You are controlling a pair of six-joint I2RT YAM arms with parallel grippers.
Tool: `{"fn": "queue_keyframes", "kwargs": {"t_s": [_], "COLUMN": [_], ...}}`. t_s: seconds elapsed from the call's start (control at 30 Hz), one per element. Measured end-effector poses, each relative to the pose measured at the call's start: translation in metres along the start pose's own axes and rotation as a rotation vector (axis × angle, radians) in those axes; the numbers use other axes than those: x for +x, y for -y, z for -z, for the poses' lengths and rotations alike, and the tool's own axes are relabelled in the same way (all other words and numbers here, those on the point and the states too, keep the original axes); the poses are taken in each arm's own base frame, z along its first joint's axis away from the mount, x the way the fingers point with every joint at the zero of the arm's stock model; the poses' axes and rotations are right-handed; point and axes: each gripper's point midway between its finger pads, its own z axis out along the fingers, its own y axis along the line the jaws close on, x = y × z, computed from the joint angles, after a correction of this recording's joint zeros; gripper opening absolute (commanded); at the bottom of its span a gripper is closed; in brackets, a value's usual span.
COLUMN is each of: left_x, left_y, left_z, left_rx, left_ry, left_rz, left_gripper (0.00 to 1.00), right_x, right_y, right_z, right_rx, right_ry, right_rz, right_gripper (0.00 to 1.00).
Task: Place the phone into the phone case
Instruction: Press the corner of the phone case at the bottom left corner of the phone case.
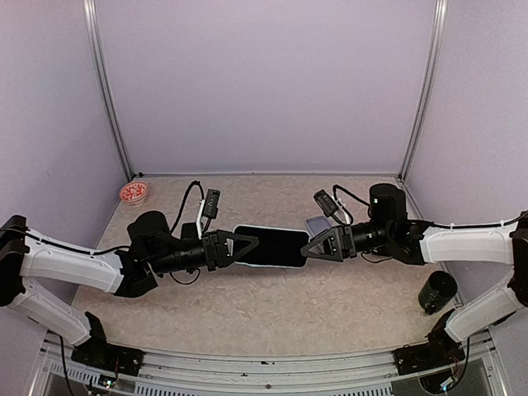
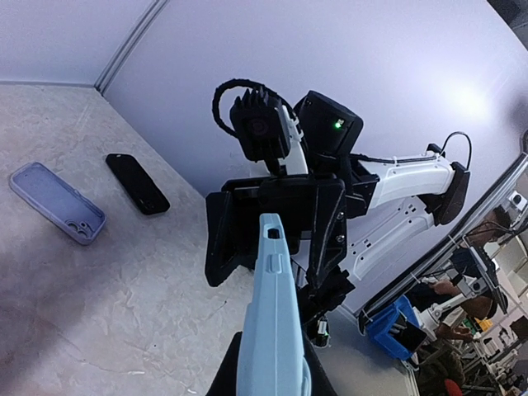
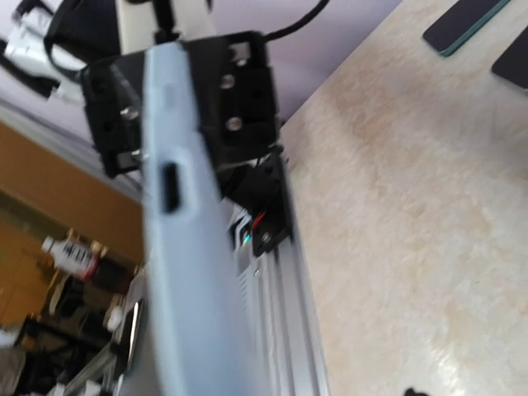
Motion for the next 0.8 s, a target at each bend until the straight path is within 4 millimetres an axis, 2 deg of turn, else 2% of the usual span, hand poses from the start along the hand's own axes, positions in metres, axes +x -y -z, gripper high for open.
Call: {"fn": "queue_keyframes", "kwargs": {"t_s": [0.17, 0.33, 0.5, 0.67, 0.73, 0.8], "left_x": [-0.010, -0.014, -0.020, -0.028, -0.030, -0.029], "left_y": [0.004, 0.006, 0.002, 0.005, 0.005, 0.004], "left_z": [0.003, 0.006, 0.012, 0.018, 0.019, 0.020], "left_rx": [0.027, 0.051, 0.031, 0.016, 0.015, 0.009], "left_ry": [0.019, 0.014, 0.037, 0.068, 0.076, 0.078], "left_rz": [0.011, 0.024, 0.037, 0.031, 0.033, 0.039], "left_gripper": [0.00, 0.00, 0.00, 0.00, 0.00, 0.00], "right_x": [-0.010, -0.016, -0.025, -0.030, -0.029, -0.028], "right_y": [0.002, 0.000, -0.003, -0.017, -0.020, -0.021], "right_z": [-0.003, -0.016, -0.039, -0.062, -0.064, -0.065], "right_rx": [0.033, 0.044, 0.020, -0.023, -0.032, -0.035], "right_ry": [0.057, 0.079, 0.071, 0.046, 0.041, 0.037], "right_rz": [-0.018, -0.027, -0.036, -0.009, 0.000, 0.006], "right_gripper": [0.67, 0.60, 0.44, 0.26, 0.25, 0.30]}}
